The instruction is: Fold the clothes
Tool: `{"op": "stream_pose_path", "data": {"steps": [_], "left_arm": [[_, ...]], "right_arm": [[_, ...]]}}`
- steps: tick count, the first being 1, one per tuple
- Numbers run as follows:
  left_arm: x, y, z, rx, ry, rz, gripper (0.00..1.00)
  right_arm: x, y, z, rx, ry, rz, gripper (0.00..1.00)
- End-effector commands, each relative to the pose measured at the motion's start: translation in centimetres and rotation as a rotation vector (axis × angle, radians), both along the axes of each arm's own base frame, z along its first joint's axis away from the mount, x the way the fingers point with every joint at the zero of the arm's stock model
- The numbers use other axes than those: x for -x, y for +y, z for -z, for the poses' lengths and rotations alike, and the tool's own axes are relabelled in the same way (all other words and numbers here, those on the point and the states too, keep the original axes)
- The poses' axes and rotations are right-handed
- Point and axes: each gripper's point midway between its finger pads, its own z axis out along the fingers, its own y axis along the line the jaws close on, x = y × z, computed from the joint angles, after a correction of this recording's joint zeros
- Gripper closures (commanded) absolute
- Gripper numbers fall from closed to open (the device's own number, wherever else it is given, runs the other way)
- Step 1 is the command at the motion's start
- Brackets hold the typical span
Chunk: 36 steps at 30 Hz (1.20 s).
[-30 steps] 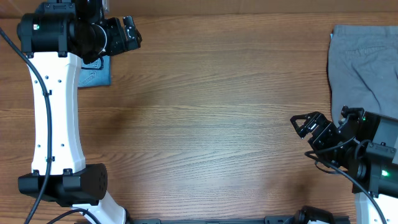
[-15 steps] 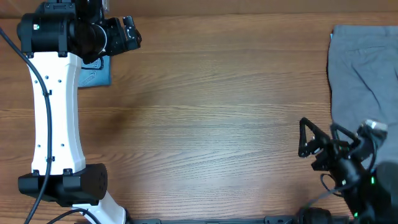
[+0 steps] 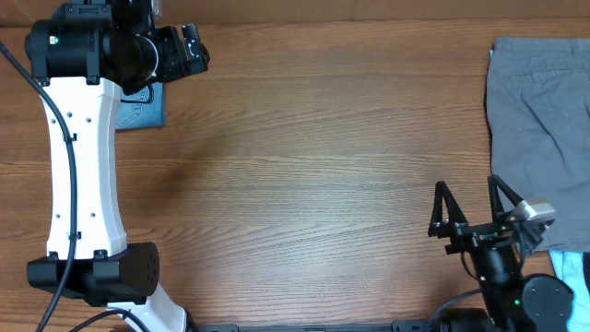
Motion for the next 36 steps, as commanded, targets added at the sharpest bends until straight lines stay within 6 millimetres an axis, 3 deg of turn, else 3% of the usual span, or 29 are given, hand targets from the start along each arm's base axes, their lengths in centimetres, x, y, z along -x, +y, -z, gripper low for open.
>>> {"op": "stream_pose_path", "data": {"steps": [1, 5, 15, 32, 36], "left_arm": [[0.0, 0.2, -0.2, -0.02, -0.012, 0.013, 0.0], [0.0, 0.2, -0.2, -0.02, -0.012, 0.013, 0.0], [0.0, 0.2, -0.2, -0.019, -0.012, 0.013, 0.0], [0.0, 0.2, -0.2, -0.019, -0.012, 0.013, 0.0], [0.0, 0.2, -0.2, -0.019, -0.012, 0.013, 0.0]], "right_arm": [[-0.5, -0.1, 0.9, 0.008, -0.069, 0.009, 0.0], [-0.4, -0.1, 1.3, 0.007, -0.127, 0.01, 0.0], [-0.2, -0.2, 0.1, 0.004, -0.293, 0.014, 0.0], [-1.0, -0.7, 2.4, -0.004, -0.341, 0.046, 0.0], [-1.8, -0.7, 4.7, -0.001, -0.24, 0.046, 0.0]]}}
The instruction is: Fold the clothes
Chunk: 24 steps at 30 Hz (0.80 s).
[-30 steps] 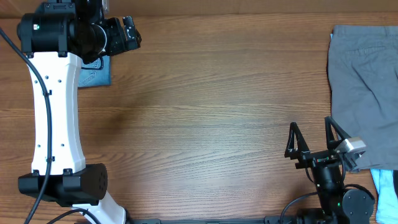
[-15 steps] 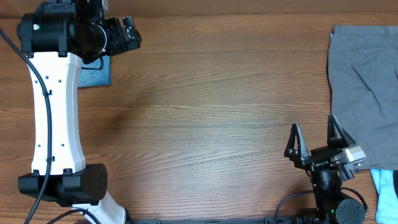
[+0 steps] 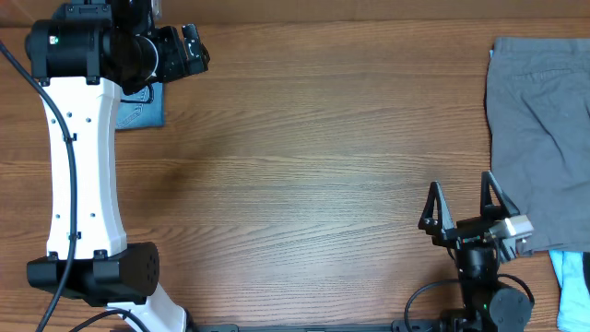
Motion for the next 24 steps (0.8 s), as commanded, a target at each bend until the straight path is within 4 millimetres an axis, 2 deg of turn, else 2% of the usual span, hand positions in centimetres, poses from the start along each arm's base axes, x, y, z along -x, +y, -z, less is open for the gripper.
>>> {"op": "stream_pose_path", "data": {"steps": [1, 5, 10, 24], "left_arm": [[0.0, 0.2, -0.2, -0.019, -0.012, 0.013, 0.0], [0.0, 0.2, -0.2, -0.019, -0.012, 0.013, 0.0], [0.0, 0.2, -0.2, -0.02, -0.012, 0.013, 0.0], [0.0, 0.1, -0.2, -0.02, -0.012, 0.013, 0.0]], "right_arm": [[-0.4, 0.0, 1.6, 0.001, 0.058, 0.004, 0.0], [-1.0, 0.0, 4.1, 0.002, 0.161, 0.004, 0.0], [-1.3, -0.1, 8.4, 0.004, 0.339, 0.01, 0.0], [-1.3, -0.1, 8.5, 0.004, 0.343, 0.012, 0.0]]}}
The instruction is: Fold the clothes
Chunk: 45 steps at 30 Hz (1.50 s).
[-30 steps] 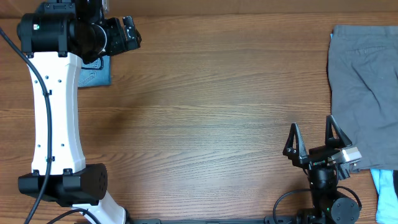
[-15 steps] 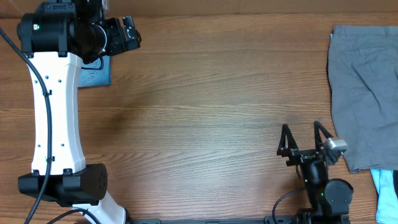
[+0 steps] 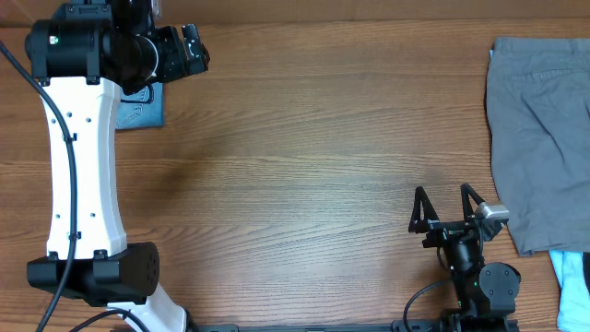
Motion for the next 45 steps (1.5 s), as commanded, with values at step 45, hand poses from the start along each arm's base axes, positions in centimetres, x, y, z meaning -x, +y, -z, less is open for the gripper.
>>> {"op": "stream_pose_path", "data": {"steps": [45], "left_arm": [[17.5, 3.0, 10.5, -0.304, -1.052, -0.082, 0.0]], "right_arm": [[0.0, -0.1, 0.3, 0.004, 0.003, 0.008, 0.0]]}}
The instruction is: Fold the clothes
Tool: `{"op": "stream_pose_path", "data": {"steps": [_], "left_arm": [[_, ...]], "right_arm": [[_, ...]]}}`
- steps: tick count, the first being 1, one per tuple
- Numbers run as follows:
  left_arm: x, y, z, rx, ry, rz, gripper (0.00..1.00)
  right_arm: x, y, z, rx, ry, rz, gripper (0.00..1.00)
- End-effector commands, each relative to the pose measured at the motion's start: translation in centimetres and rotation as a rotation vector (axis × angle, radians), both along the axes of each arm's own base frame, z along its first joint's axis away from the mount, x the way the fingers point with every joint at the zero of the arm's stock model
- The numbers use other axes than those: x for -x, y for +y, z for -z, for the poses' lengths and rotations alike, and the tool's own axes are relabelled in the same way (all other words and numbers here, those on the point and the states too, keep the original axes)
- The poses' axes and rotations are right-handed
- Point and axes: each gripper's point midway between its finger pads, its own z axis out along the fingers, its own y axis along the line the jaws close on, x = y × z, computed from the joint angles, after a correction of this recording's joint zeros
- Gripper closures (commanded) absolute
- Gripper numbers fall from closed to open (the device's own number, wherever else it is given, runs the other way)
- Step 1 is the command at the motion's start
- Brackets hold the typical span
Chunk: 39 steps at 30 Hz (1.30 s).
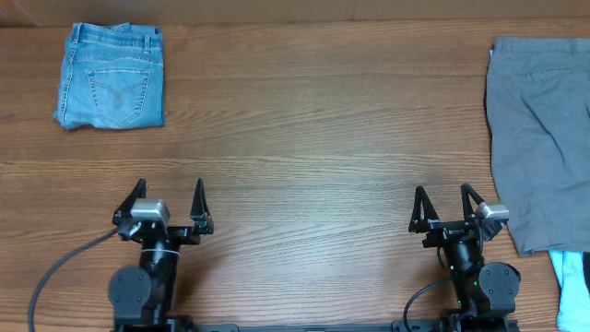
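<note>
Folded blue denim shorts (111, 76) lie at the far left corner of the table. A grey garment (539, 138) is spread flat along the right edge, reaching from the far side toward the front. My left gripper (168, 196) stands open near the front left, nothing between its fingers. Open as well, my right gripper (447, 200) sits near the front right, just left of the grey garment's lower corner and apart from it.
A light blue cloth (573, 279) shows at the front right corner, partly cut off by the frame. The wooden table (313, 148) stretches between the two garments.
The left arm was stretched over the denim shorts at the far left; now it is drawn back to the front left with its gripper open, and the folded shorts lie uncovered. The right arm has not moved.
The left arm stayed over the far left corner, covering the denim, through all earlier moments. Meanwhile the right gripper, open beside the grey garment's lower edge, moved leftward clear of it. Now both arms rest at the front and the folded denim shows.
</note>
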Motion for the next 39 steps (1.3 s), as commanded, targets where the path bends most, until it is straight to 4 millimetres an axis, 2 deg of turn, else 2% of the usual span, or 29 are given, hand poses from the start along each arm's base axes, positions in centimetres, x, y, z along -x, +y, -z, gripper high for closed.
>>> {"op": "stream_pose_path", "data": {"steps": [1, 5, 9, 12, 39], "left_arm": [[-0.1, 0.5, 2.5, -0.022, -0.018, -0.034, 0.0], [0.0, 1.0, 4.2, -0.022, -0.006, -0.052, 0.0], [0.3, 1.1, 4.6, -0.063, 0.006, -0.057, 0.0], [0.4, 1.3, 6.6, -0.074, 0.086, -0.064, 0.0], [0.4, 1.5, 6.7, -0.074, 0.089, -0.07, 0.0]], "right_arm": [[0.0, 0.0, 0.2, 0.003, -0.002, 0.003, 0.0], [0.0, 0.0, 0.2, 0.003, -0.002, 0.003, 0.0], [0.0, 0.0, 0.2, 0.003, -0.002, 0.003, 0.0], [0.0, 0.0, 0.2, 0.003, -0.002, 0.003, 0.0], [0.0, 0.0, 0.2, 0.004, -0.002, 0.003, 0.0]]}}
